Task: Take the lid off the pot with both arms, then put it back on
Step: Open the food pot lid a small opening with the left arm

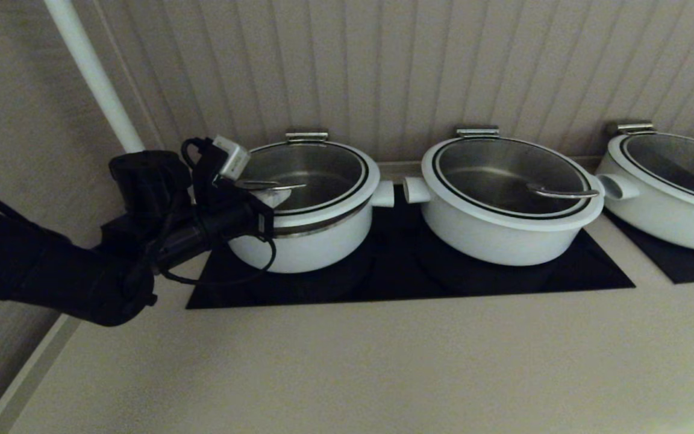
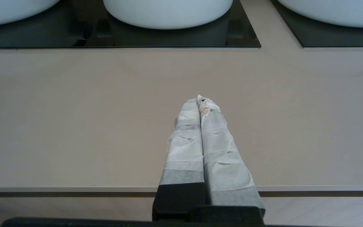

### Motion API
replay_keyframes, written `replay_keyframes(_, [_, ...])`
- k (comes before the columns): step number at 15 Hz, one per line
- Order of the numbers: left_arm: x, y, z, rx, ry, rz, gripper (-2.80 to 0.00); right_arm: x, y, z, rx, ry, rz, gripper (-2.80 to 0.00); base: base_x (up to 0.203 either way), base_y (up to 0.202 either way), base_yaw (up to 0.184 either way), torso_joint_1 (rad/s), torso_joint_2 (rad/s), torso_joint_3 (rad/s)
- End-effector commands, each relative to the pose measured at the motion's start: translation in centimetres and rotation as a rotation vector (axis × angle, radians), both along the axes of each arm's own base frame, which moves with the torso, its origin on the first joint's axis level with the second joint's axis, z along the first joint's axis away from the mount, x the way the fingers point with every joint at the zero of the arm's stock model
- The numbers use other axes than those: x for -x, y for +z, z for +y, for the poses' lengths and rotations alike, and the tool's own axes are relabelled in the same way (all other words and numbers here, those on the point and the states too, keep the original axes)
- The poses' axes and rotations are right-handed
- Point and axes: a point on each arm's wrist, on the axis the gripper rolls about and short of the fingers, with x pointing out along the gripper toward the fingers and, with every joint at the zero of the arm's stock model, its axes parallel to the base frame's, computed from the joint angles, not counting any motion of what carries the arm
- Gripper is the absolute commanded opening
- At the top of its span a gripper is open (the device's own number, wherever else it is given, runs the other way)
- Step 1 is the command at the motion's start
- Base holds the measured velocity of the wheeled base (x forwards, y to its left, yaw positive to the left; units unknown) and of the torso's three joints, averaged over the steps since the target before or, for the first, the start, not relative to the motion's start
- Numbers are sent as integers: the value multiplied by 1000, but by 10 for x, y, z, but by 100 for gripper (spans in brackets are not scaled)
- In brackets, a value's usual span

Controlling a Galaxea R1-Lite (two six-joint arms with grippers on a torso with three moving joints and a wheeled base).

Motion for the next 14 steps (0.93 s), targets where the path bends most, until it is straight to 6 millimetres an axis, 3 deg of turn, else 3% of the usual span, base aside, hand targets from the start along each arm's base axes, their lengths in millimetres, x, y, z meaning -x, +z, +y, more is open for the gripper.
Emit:
replay_keyframes(1, [1,6,0,1,-4,-27,-280,0,0,0,0,0,0,-280,0,0,0,0,0,0])
replay_keyframes(14, [5,21,1,11,-2,-72,-280,0,0,0,8,4,0,-280,0,0,0,0,0,0])
